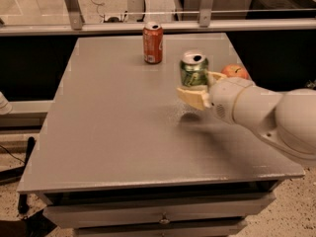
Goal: Move green can near apple
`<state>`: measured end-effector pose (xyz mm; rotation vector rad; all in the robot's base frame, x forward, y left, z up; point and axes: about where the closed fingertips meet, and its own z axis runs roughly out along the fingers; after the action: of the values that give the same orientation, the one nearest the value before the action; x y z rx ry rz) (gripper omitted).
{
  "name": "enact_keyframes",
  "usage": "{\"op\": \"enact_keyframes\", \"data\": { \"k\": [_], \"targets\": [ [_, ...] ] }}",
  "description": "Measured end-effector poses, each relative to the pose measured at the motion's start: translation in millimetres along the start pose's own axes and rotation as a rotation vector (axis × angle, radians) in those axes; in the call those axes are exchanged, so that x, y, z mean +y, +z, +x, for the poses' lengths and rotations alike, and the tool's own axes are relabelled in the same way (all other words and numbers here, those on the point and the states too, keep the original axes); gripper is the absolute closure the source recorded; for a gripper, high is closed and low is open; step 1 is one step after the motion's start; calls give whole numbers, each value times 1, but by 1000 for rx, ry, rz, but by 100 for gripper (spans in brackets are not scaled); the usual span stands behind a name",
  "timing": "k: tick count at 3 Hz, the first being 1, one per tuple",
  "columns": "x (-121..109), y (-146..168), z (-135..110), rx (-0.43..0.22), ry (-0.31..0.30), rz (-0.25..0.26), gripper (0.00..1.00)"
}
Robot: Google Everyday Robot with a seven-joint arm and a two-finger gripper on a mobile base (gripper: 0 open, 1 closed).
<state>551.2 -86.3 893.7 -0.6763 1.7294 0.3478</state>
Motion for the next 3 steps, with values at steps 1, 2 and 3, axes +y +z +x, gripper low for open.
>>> {"op": "enact_keyframes", "data": {
  "k": [1,2,3],
  "targets": [
    [-16,-57,18,43,28,116,100],
    [-34,-107,31,54,56,229,100],
    [-51,-133,36,16,81,302,100]
  ]
}}
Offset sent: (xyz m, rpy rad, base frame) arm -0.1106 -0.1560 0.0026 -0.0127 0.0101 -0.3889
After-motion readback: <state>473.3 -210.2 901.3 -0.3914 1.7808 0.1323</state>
